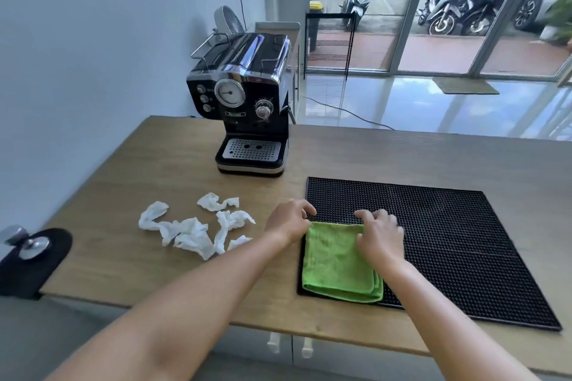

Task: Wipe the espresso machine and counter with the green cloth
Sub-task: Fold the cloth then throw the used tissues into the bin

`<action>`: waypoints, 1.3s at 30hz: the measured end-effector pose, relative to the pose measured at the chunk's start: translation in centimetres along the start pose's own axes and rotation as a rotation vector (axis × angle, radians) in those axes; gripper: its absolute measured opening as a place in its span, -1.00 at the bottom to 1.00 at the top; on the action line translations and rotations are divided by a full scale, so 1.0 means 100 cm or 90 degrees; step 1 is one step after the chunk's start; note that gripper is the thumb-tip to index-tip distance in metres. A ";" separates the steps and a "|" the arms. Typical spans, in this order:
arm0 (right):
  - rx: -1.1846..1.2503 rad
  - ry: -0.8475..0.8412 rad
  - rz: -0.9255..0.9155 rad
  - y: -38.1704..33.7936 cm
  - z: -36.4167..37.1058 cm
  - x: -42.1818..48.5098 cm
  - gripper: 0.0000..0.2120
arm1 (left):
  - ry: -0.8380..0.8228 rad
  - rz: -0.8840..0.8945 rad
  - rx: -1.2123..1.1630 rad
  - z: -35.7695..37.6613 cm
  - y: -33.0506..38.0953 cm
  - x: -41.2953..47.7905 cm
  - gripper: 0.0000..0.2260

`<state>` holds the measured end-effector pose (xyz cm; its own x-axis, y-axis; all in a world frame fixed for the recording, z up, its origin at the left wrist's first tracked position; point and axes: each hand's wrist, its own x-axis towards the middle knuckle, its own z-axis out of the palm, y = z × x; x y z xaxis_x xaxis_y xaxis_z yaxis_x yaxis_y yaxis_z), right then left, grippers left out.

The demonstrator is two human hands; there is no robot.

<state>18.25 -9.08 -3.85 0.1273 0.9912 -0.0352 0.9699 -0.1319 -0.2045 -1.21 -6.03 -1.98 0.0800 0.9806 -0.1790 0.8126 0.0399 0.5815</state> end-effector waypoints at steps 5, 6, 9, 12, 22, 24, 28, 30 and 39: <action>0.081 0.002 -0.166 -0.062 -0.003 0.001 -0.37 | 0.121 -0.007 0.111 -0.047 -0.056 -0.008 -0.72; 0.094 -0.053 -0.224 -0.080 -0.003 0.001 -0.28 | 0.134 -0.046 0.139 -0.062 -0.072 -0.010 -0.67; 0.058 -0.222 -0.374 -0.134 0.003 -0.006 -0.04 | 0.123 -0.179 0.210 -0.108 -0.130 -0.016 -0.49; -0.006 -0.285 -0.445 -0.176 0.012 -0.004 0.03 | 0.010 -0.296 0.225 -0.141 -0.174 -0.031 -0.07; -0.057 -0.295 -0.432 -0.229 0.036 0.005 -0.65 | 0.009 -0.269 0.184 -0.117 -0.207 -0.060 -0.41; -0.050 -0.272 -0.397 -0.234 0.035 0.011 -0.81 | 0.088 -0.222 0.154 -0.111 -0.209 -0.063 -0.62; 0.009 -0.305 -0.340 -0.263 0.018 0.019 -0.51 | 0.147 -0.219 0.026 -0.111 -0.224 -0.076 -0.76; 0.026 -0.324 -0.342 -0.287 0.008 0.023 -0.30 | 0.148 -0.217 -0.020 -0.115 -0.232 -0.084 -0.81; -0.026 -0.332 -0.275 -0.330 0.030 0.027 -0.77 | 0.206 -0.257 -0.121 -0.140 -0.262 -0.129 -0.80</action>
<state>-14.08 -2.11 -0.12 -0.3797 0.8201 -0.4281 0.9197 0.2849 -0.2700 -31.64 -17.03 -3.82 -0.4218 0.8883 -0.1818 0.6211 0.4292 0.6558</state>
